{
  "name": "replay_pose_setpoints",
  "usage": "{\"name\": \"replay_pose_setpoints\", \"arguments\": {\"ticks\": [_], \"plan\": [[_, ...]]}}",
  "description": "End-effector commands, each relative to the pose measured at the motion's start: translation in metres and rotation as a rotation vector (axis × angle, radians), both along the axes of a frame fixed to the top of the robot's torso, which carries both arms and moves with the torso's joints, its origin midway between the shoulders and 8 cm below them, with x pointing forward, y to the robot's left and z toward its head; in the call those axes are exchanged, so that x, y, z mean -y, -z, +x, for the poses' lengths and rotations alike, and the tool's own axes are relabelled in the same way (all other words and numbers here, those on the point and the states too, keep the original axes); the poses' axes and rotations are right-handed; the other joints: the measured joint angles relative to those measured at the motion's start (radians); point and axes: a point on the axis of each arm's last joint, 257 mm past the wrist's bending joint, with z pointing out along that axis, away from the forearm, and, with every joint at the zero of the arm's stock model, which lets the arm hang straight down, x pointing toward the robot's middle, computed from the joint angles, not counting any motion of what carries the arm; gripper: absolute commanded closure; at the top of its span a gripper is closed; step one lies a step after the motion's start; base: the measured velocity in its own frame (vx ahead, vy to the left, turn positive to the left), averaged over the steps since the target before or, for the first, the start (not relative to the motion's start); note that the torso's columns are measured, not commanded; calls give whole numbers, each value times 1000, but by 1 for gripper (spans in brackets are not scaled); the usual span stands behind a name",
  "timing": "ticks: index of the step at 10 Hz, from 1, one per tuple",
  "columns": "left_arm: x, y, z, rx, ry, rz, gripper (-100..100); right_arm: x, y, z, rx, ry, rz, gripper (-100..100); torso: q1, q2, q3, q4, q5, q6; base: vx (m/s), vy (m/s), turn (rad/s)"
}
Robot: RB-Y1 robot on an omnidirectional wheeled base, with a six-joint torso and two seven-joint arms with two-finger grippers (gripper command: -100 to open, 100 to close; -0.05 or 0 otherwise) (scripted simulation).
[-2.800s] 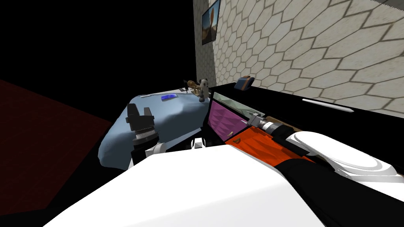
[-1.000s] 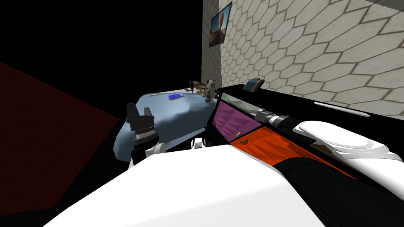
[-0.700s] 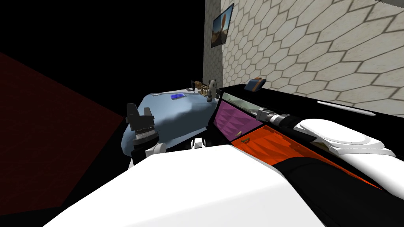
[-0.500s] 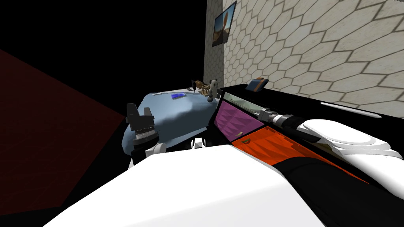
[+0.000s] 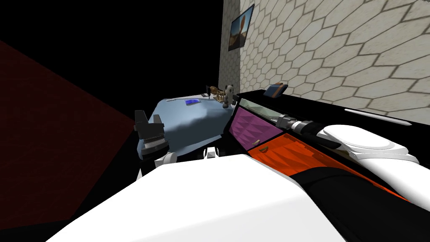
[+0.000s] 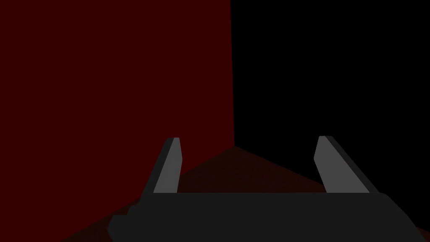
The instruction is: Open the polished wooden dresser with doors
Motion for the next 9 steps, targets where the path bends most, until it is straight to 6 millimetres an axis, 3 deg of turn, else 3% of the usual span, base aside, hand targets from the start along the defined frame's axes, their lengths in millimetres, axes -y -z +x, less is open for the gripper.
{"name": "replay_pose_setpoints", "arguments": {"ticks": [1,3,5,6,7,9], "plan": [[0,0,0,0,0,0,0,14,-1,4,-1,-6,-21,100,-2,2,2,0,-2,1,-58,71,105],[0,0,0,0,0,0,0,31,-2,2,2,28,-5,100,8,3,3,0,-1,-8,-82,98,66],[0,0,0,0,0,0,0,51,4,-8,-8,74,1,100,0,1,1,0,0,0,9,11,14],[0,0,0,0,0,0,0,56,5,-11,-11,86,2,100,-2,3,2,1,-1,1,20,-15,11],[0,0,0,0,0,0,0,47,3,-2,-19,34,-17,100,-2,6,4,1,-2,3,-46,53,97],[0,0,0,0,0,0,0,60,-4,1,3,55,-3,100,7,5,4,0,-2,-6,-90,98,63]]}}
